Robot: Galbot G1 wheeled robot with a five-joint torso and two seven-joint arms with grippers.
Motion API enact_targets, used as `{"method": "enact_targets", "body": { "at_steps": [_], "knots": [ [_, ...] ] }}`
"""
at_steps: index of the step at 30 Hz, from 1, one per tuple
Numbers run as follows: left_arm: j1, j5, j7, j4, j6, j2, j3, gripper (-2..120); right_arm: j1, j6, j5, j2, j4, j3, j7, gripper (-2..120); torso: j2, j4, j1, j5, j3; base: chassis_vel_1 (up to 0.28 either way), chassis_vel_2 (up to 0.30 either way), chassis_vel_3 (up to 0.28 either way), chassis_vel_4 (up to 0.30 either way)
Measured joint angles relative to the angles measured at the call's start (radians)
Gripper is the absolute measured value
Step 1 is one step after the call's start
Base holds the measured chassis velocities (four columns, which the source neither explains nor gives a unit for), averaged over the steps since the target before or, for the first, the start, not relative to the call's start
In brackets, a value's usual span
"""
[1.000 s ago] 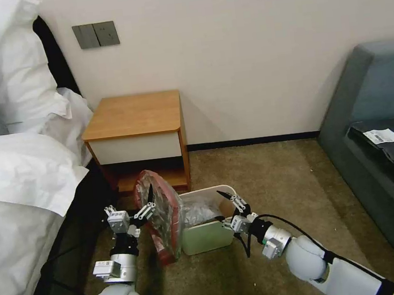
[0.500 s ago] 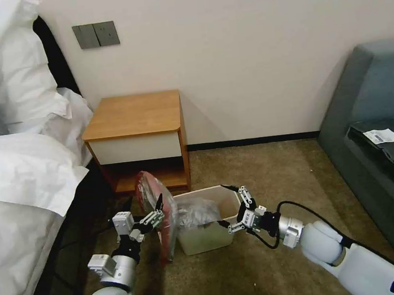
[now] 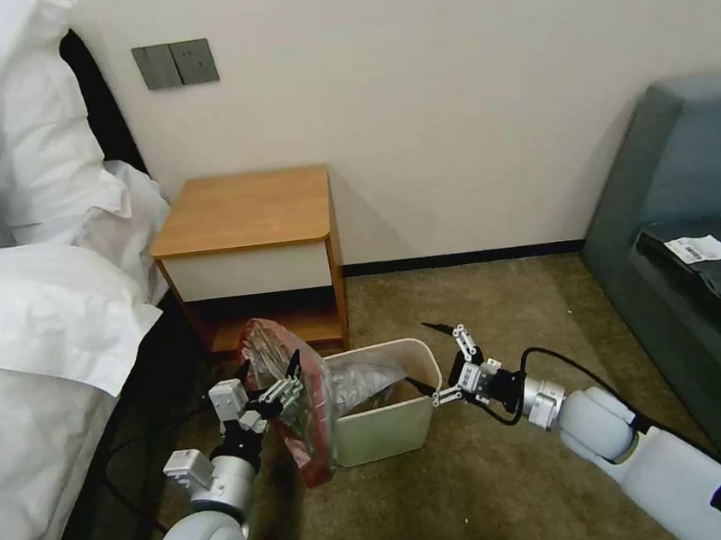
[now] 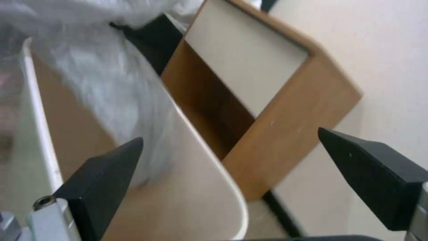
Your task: Pick up the garbage bag from the table and place it over the trash can.
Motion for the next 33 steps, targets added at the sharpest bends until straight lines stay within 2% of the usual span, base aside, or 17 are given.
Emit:
{"method": "enact_targets", "body": {
  "at_steps": [3,4,7,17,21,23,24,28,33],
  "knots": [
    [0.003,-0.002,-0.004,-0.002,0.003,0.0,0.005,99,0.022,-0.021,0.139,-0.021,-0.021,0.013,-0.182,100,0.0,0.0,0.0,-0.0001,0.0,0.0,0.0,0.0,0.0],
    [0.003,-0.002,-0.004,-0.002,0.003,0.0,0.005,99,0.022,-0.021,0.139,-0.021,-0.021,0.013,-0.182,100,0.0,0.0,0.0,-0.0001,0.0,0.0,0.0,0.0,0.0],
    [0.006,-0.001,-0.004,0.002,0.003,-0.001,0.006,99,0.011,-0.007,0.187,-0.025,-0.018,0.055,-0.296,100,0.0,-0.0001,0.0,-0.0004,0.0,0.0,0.0,0.0,0.0],
    [0.023,0.02,-0.003,0.023,-0.002,0.0,0.006,99,-0.024,0.009,0.22,0.009,0.024,0.07,-0.252,100,0.0,-0.0002,0.0,-0.0003,0.0,0.0,0.0,0.0,0.0],
    [0.064,0.002,0.004,-0.029,0.002,0.002,0.013,99,-0.027,0.018,0.207,0.028,0.04,0.07,-0.213,100,0.0,0.0001,0.0,-0.0003,0.0,0.0,0.0,0.0,0.0],
    [0.097,-0.048,0.017,-0.091,0.017,0.003,0.018,99,-0.031,0.022,0.197,0.048,0.045,0.07,-0.199,100,0.0,0.0001,0.0,-0.0001,0.0,0.0,0.0,0.0,0.0],
    [0.097,-0.048,0.017,-0.091,0.017,0.003,0.018,99,-0.031,0.022,0.197,0.048,0.045,0.07,-0.199,100,0.0,0.0001,0.0,-0.0001,0.0,0.0,0.0,0.0,0.0],
    [0.152,-0.052,0.033,-0.196,0.041,0.004,0.019,99,-0.038,0.031,0.178,0.07,0.045,0.072,-0.191,100,0.0,0.0001,0.0,-0.0001,0.0,0.0,0.0,0.0,0.0],
    [0.159,-0.052,0.036,-0.21,0.077,0.006,0.02,99,-0.047,0.037,0.173,0.082,0.047,0.077,-0.183,100,0.0,0.0001,0.0,-0.0001,0.0,0.0,0.0,0.0,0.0]
  ]
}}
